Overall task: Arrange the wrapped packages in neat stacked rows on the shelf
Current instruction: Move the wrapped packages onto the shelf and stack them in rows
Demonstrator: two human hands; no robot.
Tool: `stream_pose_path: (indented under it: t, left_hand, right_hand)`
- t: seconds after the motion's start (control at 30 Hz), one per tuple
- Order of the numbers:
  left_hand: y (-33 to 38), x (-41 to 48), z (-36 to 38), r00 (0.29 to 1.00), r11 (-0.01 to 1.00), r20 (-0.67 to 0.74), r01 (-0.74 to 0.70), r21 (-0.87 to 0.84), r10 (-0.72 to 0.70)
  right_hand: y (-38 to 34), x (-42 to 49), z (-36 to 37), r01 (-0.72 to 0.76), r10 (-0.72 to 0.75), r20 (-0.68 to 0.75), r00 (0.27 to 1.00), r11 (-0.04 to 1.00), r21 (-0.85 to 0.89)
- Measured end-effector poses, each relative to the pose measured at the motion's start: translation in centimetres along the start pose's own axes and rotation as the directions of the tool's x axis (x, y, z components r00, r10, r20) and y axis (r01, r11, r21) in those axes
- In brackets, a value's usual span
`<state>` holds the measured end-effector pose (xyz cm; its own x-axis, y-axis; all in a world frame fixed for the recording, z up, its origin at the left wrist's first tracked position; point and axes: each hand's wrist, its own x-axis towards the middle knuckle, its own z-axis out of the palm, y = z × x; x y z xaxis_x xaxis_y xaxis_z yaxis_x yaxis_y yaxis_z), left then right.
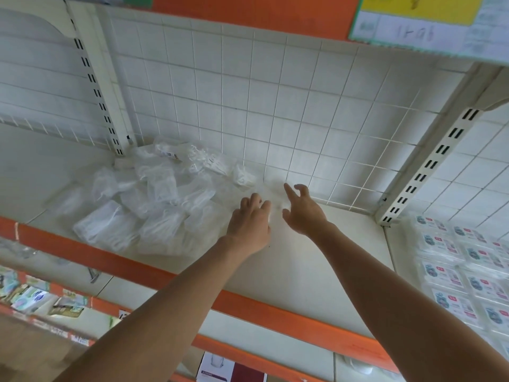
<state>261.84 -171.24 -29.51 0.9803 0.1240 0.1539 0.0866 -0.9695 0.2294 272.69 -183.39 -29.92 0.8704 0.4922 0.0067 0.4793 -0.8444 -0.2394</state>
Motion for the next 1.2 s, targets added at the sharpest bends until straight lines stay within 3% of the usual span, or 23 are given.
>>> stream_pose_path:
  t: [0.2, 0.33, 0.57, 0.73, 0.9, 1.07, 1.2]
  left_hand:
    - [0.2, 0.2, 0.2, 1.000, 0.999, -0.028, -0.009, -0.034, 0.008]
    - [0.6, 0.7, 0.2, 0.998, 1.000, -0.064, 0.002, 0.003, -0.001]
    - [2.6, 1.5, 0.9, 0.977, 0.987, -0.138, 0.159, -0.025, -0.161]
    - [3.0, 1.9, 1.3, 0.956, 0.960, -0.151, 0.227, -0.166, -0.252]
    - [3.5, 1.3, 1.8, 0.964, 0.919, -0.207, 0.073, -0.388, -0.164]
    - [8.0, 1.2, 3.1, 0.981, 0.773, -0.159, -0.013, -0.634, -0.114]
    - [13.2, 0.5, 4.4, 0.994, 0.725, -0.113, -0.073, -0.685, -0.007]
  right_hand:
    - [0.7, -0.2, 0.2, -0.034, 0.036, -0.123, 0.992, 0.999, 0.020]
    - [1.0, -0.3, -0.3, -0.032, 0.039, -0.093, 0.995, 0.996, 0.080]
    - [1.5, -1.9, -1.0, -0.082, 0.095, -0.086, 0.992, 0.987, 0.136]
    - [2.2, -3.6, -1.6, -0.089, 0.099, -0.080, 0.992, 0.988, 0.127]
    - [4.1, -6.3, -3.1, -0.093, 0.104, -0.122, 0.987, 0.991, 0.093]
    - [8.7, -10.5, -5.6, -0.134, 0.147, -0.136, 0.980, 0.985, 0.106]
    - [13.5, -15.0, -7.6, -0.161, 0.164, -0.148, 0.975, 0.986, 0.035]
